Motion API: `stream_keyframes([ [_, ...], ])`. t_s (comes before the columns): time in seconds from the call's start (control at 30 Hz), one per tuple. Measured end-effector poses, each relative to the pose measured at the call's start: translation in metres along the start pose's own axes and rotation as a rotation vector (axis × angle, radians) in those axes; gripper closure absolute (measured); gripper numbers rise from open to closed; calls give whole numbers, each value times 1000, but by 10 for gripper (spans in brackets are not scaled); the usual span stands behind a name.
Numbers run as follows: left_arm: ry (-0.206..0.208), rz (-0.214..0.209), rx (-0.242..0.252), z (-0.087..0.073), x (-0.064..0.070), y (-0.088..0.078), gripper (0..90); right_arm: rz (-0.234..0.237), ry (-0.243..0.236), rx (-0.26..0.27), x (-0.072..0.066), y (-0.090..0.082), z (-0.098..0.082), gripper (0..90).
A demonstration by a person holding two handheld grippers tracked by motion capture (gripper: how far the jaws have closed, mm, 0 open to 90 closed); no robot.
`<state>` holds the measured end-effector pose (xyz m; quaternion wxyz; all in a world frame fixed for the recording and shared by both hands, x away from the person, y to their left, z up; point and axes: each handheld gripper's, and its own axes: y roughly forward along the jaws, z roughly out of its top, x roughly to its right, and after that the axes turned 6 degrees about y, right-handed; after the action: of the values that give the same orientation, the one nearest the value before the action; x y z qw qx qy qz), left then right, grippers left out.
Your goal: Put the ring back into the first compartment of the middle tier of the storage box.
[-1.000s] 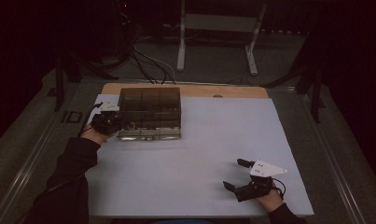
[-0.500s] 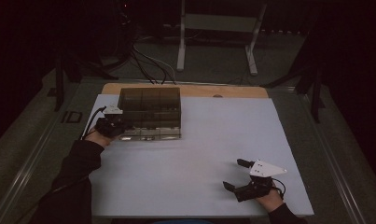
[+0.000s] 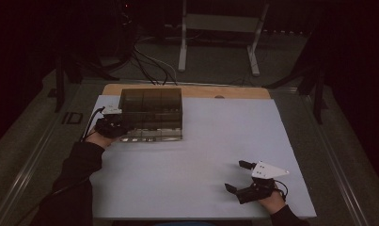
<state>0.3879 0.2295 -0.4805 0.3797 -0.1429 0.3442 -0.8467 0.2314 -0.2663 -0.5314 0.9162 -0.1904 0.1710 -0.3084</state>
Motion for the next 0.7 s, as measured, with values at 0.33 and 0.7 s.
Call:
stream_keyframes([
  [0.33,-5,-8,10,1,5,-7,468,0,0,-2,0,0,0,0],
  [0.7,-41,-5,36,4,14,-18,204,0,0,-2,0,0,0,0],
])
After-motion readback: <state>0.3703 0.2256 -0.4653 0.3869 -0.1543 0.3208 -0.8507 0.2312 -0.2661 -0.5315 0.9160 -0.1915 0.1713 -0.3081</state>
